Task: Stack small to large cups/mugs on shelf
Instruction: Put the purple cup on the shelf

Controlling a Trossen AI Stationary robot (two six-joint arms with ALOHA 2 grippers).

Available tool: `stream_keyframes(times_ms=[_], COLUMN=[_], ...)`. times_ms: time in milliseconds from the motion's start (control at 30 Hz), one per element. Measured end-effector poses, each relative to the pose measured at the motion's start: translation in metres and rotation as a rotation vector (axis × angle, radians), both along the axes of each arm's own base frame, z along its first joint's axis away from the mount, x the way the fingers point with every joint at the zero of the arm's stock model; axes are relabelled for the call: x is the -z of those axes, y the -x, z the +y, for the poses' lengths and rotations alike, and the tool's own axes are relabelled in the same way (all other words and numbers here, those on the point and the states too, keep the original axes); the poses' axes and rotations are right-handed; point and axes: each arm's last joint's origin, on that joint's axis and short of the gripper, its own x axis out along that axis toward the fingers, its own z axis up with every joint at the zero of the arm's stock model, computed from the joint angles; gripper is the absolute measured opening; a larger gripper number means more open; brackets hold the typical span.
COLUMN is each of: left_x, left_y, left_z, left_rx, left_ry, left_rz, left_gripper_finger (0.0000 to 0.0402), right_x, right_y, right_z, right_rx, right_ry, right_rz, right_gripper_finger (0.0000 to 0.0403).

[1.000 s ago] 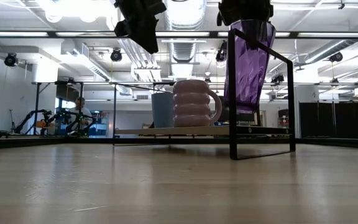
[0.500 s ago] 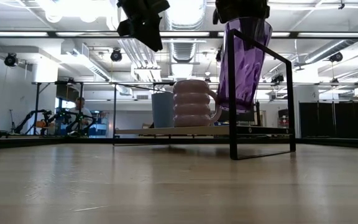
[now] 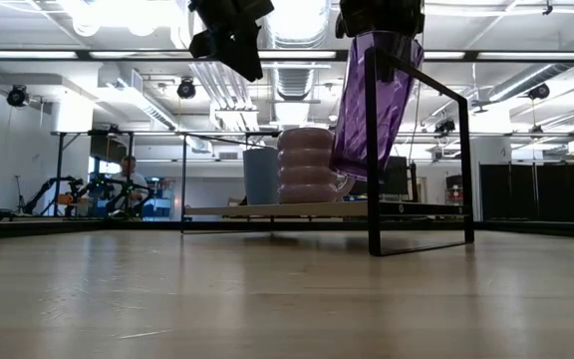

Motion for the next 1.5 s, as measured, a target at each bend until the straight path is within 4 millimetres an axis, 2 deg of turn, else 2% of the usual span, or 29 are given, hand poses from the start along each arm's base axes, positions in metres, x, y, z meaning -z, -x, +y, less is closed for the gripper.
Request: stream_keyframes(times_ms=[167,400,767,1500], left_x=[0.000,0.000,0.000,0.000], left_y=[0.000,0.000,0.000,0.000], left_z=[0.000,0.000,0.000,0.000], left_rx=[0.000,0.000,0.007,0.024], left_ry=[0.000,0.001,-0.004,-0.018], left_rz=[0.000,0.004,0.008,0.022], left_gripper_finger=[0.0089,0.0089,0.0089,0.0089], right_x=[0.007,0.025,0.024,0.024], right_y=[-0.003,-0.018,-0.018,-0.019], right_z=[-0.001,-0.004,-0.004,-0.002], right_rx=[0.004,-0.027,-0.028,-0.020], right_ry=[-0.007,-0.006,-0.004,-0.002], right_rz=[0.033,0.082,0.079,0.070], right_gripper_finger=[0.0008,0.0009,0.0011,0.0073])
